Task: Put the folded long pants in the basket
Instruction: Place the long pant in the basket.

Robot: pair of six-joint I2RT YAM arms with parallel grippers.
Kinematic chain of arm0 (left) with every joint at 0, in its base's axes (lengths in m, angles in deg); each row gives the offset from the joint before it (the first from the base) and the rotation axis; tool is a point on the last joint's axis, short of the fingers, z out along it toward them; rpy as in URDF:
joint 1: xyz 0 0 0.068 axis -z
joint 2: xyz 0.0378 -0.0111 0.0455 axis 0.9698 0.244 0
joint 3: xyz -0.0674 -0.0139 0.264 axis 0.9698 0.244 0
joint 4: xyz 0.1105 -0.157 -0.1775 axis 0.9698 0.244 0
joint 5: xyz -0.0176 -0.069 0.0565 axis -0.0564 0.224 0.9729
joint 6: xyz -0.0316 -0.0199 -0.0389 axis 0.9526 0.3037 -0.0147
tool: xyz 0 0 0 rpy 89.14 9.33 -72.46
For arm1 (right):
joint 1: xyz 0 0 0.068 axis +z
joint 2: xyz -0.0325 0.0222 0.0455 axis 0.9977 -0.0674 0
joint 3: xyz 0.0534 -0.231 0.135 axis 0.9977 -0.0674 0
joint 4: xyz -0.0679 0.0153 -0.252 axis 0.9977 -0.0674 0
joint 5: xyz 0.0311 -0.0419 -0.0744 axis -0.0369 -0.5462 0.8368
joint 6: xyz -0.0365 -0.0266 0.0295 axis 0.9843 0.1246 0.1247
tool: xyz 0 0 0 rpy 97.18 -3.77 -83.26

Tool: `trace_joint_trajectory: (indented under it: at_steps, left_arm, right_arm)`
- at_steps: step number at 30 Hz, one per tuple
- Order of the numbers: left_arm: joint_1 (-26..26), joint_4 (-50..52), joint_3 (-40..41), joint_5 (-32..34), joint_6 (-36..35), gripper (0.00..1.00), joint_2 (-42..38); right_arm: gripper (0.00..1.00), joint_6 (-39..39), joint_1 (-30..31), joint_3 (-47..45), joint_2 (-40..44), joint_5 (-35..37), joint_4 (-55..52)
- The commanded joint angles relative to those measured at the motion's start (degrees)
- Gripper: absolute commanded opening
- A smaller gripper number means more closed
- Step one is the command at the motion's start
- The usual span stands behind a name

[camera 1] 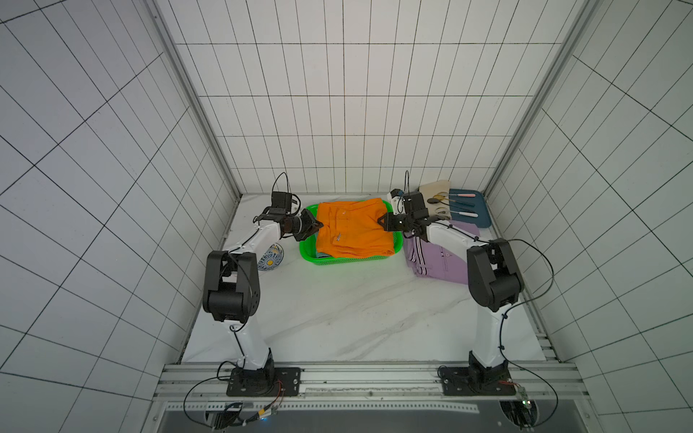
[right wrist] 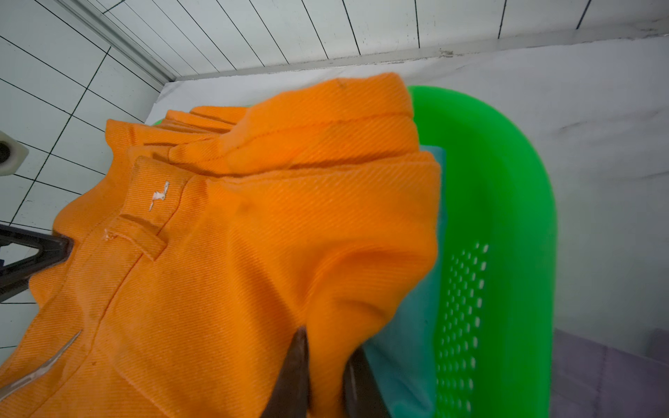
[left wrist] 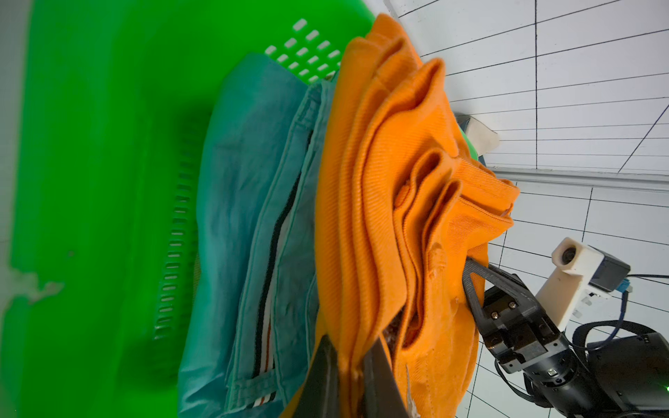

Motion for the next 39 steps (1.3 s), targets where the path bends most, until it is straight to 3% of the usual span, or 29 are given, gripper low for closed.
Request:
trace_joint_trajectory:
  at_steps: [1,8,16,20,21,22,23,25,28,33,35,37,38,39]
  left_arm:
    - [-1.52,-3.38,0.43,2.72,-0.09,0.0,-3.98]
    - [-1.81,-3.88,1.9,4.35,-0.17,0.0,-4.81]
    - [-2.8,-5.26,1.58,2.33,-0.23,0.0,2.2]
    - [-3.11,-5.38,1.26,1.35,0.18,0.0,3.47]
    - [-3.13,-4.73,1.13,1.61,0.09,0.07,3.38]
    - [-3.12,-4.14,0.99,1.92,-0.2,0.29,2.92]
    - [-3.02,-4.16,1.22,2.18,-0.43,0.43,2.38]
    - [-3.06,-3.69,2.05,3.48,-0.7,0.59,0.05]
    - [-2.67,-3.44,3.81,3.77,0.06,0.63,-4.24]
    - [3.62,-0.83,7.84,10.5,-0.29,0.5,-15.39]
    - [8.32,0.24,9.01,14.5,-1.08,0.35,-19.1]
    - [11.94,-0.09,10.26,15.93,-0.97,0.07,-20.85]
    - [12.91,-0.41,10.56,15.57,-0.75,0.0,-20.75]
    - [13.42,-0.94,10.9,14.55,-0.51,0.0,-20.15]
  right_arm:
    - [0.0,2.38,0.13,3.61,3.93,1.0,-0.52]
    - [0.0,3.87,0.35,8.12,-0.47,3.0,-3.03]
    - [0.0,4.71,0.44,8.88,-5.86,3.28,-2.35]
    - [0.1,3.84,0.64,6.72,-4.98,4.27,-1.93]
    - [0.14,3.68,0.79,6.28,-4.55,5.49,-2.3]
    - [0.21,3.7,1.04,5.92,-4.03,6.74,-2.88]
    - [0.26,3.82,1.22,5.53,-3.49,7.82,-3.43]
    - [0.36,4.3,1.81,4.46,-1.16,9.65,-3.95]
    - [0.46,5.21,3.16,3.36,3.85,14.1,-5.9]
    - [0.55,6.0,7.52,-0.23,14.21,24.09,-9.6]
    - [0.56,5.41,9.31,-2.93,17.62,25.38,-9.71]
    - [0.56,3.93,10.31,-5.34,19.51,23.32,-9.69]
    - [0.56,3.07,10.62,-6.25,19.79,22.15,-9.63]
    - [0.55,2.21,10.91,-7.12,19.76,20.91,-9.62]
